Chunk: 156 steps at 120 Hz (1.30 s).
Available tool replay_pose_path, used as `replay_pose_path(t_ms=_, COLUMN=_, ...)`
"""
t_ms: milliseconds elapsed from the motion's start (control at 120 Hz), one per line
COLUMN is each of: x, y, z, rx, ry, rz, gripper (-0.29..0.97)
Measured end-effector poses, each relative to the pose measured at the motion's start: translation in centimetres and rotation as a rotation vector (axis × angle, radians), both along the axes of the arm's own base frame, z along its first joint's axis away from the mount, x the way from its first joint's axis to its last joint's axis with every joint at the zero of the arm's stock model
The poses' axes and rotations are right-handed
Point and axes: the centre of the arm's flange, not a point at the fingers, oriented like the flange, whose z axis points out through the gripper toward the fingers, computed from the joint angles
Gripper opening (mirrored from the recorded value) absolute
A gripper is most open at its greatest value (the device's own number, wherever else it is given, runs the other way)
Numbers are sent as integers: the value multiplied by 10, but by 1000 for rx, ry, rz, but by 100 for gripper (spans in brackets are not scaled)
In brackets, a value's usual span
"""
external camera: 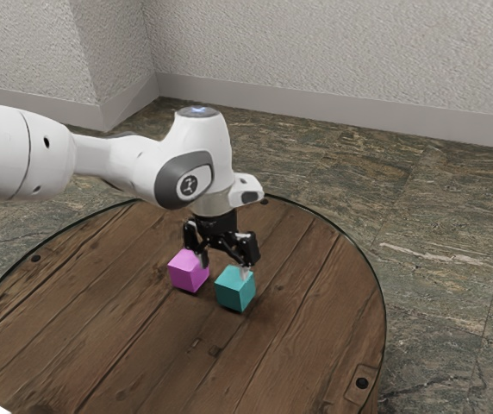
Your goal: Pick up the blue block with one arm, and put the blue block on the pink block with one arm
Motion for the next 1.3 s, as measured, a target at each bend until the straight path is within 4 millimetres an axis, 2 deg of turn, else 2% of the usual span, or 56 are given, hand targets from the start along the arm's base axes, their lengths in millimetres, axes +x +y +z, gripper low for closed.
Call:
replay_pose_path(t_ms=133, x=10, y=1, z=-22, rx=-13, ry=-9, rz=-36, gripper=68)
replay_pose_path(t_ms=283, x=17, y=15, z=-41, rx=-29, ry=-9, rz=-40, gripper=68)
replay_pose_path(t_ms=517, x=35, y=16, z=-52, rx=-42, ry=-36, rz=-82, gripper=68)
replay_pose_path(t_ms=683, x=33, y=22, z=-57, rx=-67, ry=-31, rz=-81, gripper=68)
replay_pose_path(t_ms=950, x=26, y=27, z=-83, rx=-83, ry=13, rz=-87, gripper=68)
replay_pose_path(t_ms=1250, x=37, y=31, z=-96, rx=-79, ry=14, rz=-110, gripper=68)
replay_pose_path(t_ms=1300, x=38, y=31, z=-95, rx=-80, ry=11, rz=-113, gripper=62)
